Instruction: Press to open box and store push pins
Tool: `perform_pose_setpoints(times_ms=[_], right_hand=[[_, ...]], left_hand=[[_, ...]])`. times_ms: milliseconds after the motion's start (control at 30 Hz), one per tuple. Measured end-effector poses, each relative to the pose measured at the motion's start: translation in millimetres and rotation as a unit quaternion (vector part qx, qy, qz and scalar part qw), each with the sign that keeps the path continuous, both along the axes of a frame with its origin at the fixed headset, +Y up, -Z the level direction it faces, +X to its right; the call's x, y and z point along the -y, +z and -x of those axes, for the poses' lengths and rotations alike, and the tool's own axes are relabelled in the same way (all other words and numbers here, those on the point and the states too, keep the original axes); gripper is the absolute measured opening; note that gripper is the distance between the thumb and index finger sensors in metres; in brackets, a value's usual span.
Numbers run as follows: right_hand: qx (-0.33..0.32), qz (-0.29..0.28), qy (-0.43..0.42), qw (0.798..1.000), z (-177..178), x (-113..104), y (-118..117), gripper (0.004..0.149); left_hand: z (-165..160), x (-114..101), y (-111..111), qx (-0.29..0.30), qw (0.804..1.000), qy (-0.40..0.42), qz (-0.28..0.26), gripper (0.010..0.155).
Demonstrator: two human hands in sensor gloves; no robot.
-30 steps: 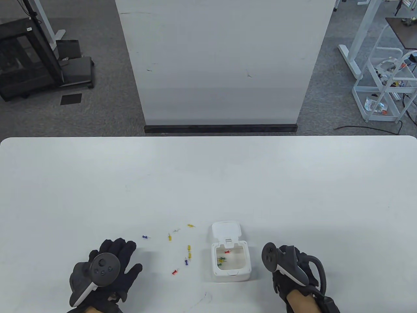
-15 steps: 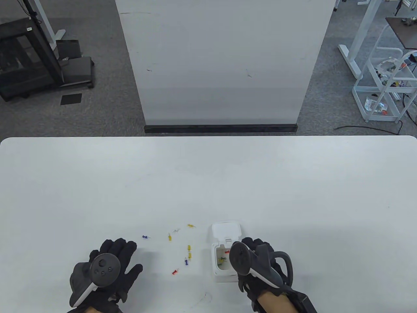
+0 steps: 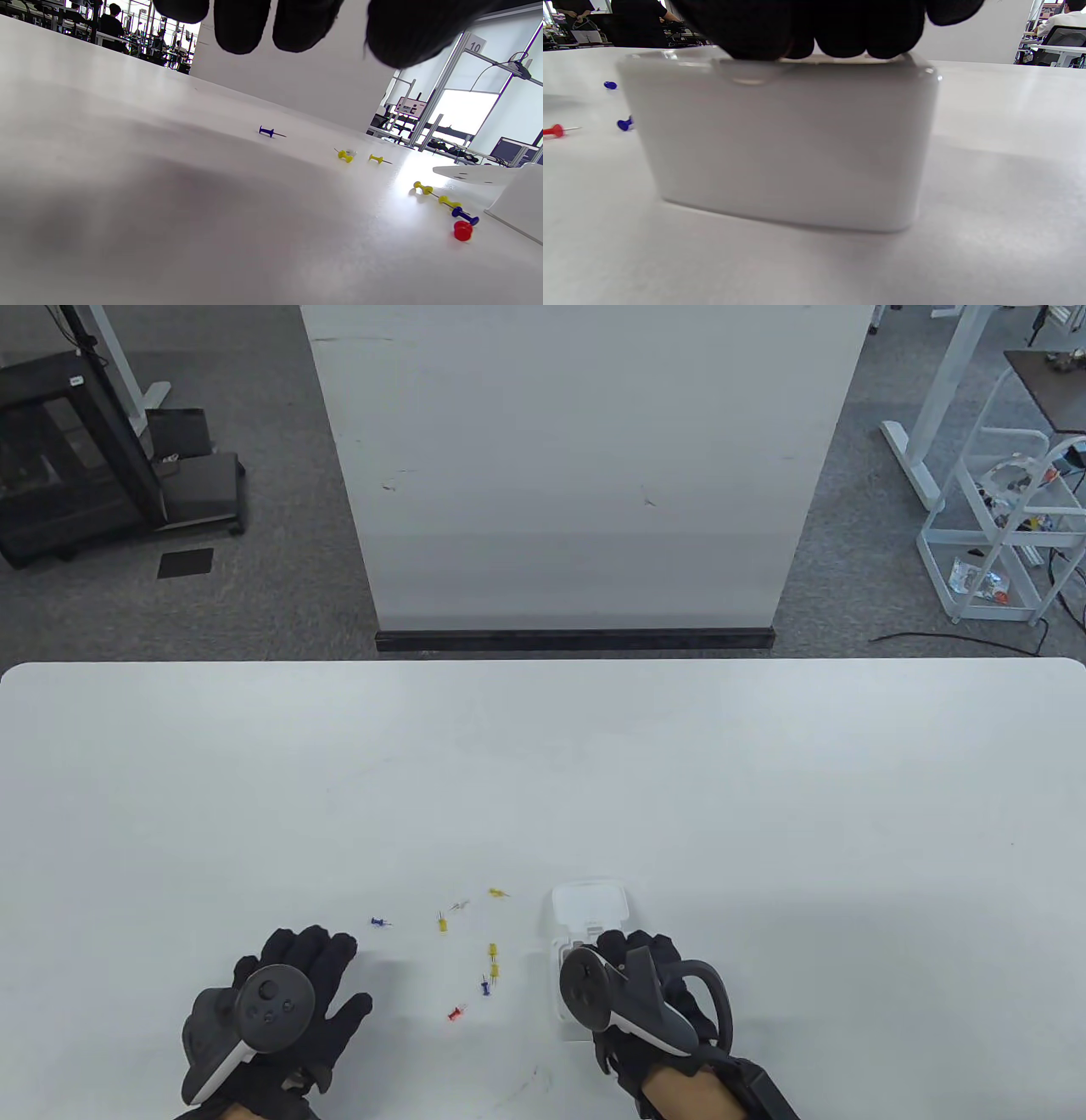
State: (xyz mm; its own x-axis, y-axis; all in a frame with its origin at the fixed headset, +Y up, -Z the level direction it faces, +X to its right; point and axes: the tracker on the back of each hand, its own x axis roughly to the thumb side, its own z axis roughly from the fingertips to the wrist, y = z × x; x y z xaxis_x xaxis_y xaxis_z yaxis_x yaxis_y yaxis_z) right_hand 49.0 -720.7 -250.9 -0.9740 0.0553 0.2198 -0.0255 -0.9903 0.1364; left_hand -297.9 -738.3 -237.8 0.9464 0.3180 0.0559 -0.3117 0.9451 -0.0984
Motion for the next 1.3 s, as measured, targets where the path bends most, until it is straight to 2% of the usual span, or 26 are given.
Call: perform_pose_setpoints(times_ms=[200,467,633,767,900,967,1067,1300], right_hand=[[0.010,-0.015,-0.029,0.999,-13.9,-7.2,3.9,0.052],[0.057,-0.063,-0.072,0.994,-66.7,-12.3,16.2,0.062],[0.086,-0.090,-0.068,0.990,-100.1,-3.8,24.9,0.064],[0.107,-0.106,-0.062,0.987,-120.1,12.2,32.9,0.065],[0.119,-0.097,-0.071,0.986,-125.8,16.3,33.6,0.064],[0.122,-0.095,-0.073,0.985,-126.2,16.7,32.8,0.064],[0.132,-0.091,-0.086,0.983,-128.1,14.2,33.3,0.063],[0.141,-0.087,-0.108,0.980,-136.1,13.8,39.3,0.063]], left_hand=[[0.6,0.0,-0.1,-0.002,1.000,0.001,-0.001,0.071],[-0.4,0.5,0.1,0.000,1.000,-0.001,-0.001,0.071],[-3.9,3.4,-1.0,0.003,1.000,-0.012,0.004,0.071],[-11.9,6.7,-1.1,0.011,0.999,-0.029,0.009,0.071],[-34.9,4.0,0.0,0.038,0.998,-0.049,0.010,0.070],[-49.4,1.2,0.4,0.054,0.996,-0.071,-0.008,0.066],[-84.6,1.8,-3.7,0.093,0.985,-0.147,-0.011,0.057],[-131.8,11.2,-14.6,0.098,0.974,-0.202,0.012,0.051]])
